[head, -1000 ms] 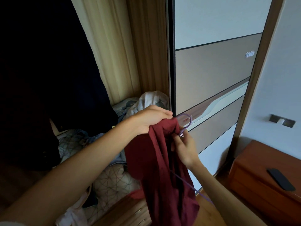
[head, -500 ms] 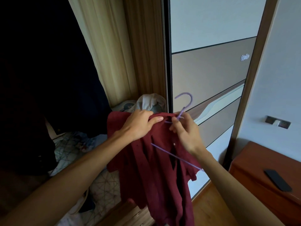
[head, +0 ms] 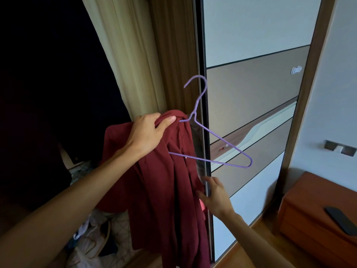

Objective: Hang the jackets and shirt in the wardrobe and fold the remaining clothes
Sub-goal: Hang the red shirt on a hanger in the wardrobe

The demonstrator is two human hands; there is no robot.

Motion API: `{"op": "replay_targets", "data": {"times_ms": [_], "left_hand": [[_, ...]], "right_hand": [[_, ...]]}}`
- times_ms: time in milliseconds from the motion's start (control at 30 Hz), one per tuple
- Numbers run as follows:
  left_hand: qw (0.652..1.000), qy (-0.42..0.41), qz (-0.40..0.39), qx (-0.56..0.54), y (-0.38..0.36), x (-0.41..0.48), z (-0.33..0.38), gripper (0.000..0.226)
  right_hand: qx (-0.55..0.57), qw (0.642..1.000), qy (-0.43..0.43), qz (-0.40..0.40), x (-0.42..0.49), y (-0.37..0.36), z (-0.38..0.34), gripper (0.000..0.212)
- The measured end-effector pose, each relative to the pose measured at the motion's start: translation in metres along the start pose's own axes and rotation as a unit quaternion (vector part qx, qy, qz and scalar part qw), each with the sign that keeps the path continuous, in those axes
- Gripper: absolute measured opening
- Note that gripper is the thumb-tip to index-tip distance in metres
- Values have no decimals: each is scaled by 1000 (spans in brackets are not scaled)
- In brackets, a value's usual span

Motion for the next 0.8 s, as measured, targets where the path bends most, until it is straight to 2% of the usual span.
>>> {"op": "replay_targets", "data": {"times_ms": [67,133,233,267,333,400,500,700,800], "left_hand": [[1000,-2,9,-6,12,-3,-2,57],[1000,2,22,-7,22,-8,-8,57],[999,14,37,-15,33,-15,-23,58],[999,17,39,-18,35,-17,-28,59],[999,25,42,-22,38,-20,-33,59],[998,34,47,-19,42,-22,-36,58],[998,39,48,-3,50,-27,-39,57],[995,66,38,66,77,-41,-83,56],[989,92,21,112,72,-50,-100,55]], "right_hand": [[-20,1000,5,-21,12,-1,-10,15],[-15,1000,12,-13,19,2,-18,19],[25,998,53,-13,24,2,-33,6],[43,996,71,-42,25,-4,-41,8],[44,988,81,-125,30,-25,-52,36],[-9,986,83,-143,39,-43,-57,34],[-28,993,80,-81,52,-40,-58,16],[45,998,32,24,73,36,-45,21],[24,997,39,55,83,81,-50,31]]}}
Point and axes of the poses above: each hand's wrist, its own x-axis towards the middle knuckle, its own y-axis out of the back of the hand, z = x × y, the point moved 6 cm from there along x, towards the middle knuckle, and after that the axes turned 15 degrees about -z, right-handed, at the moved point
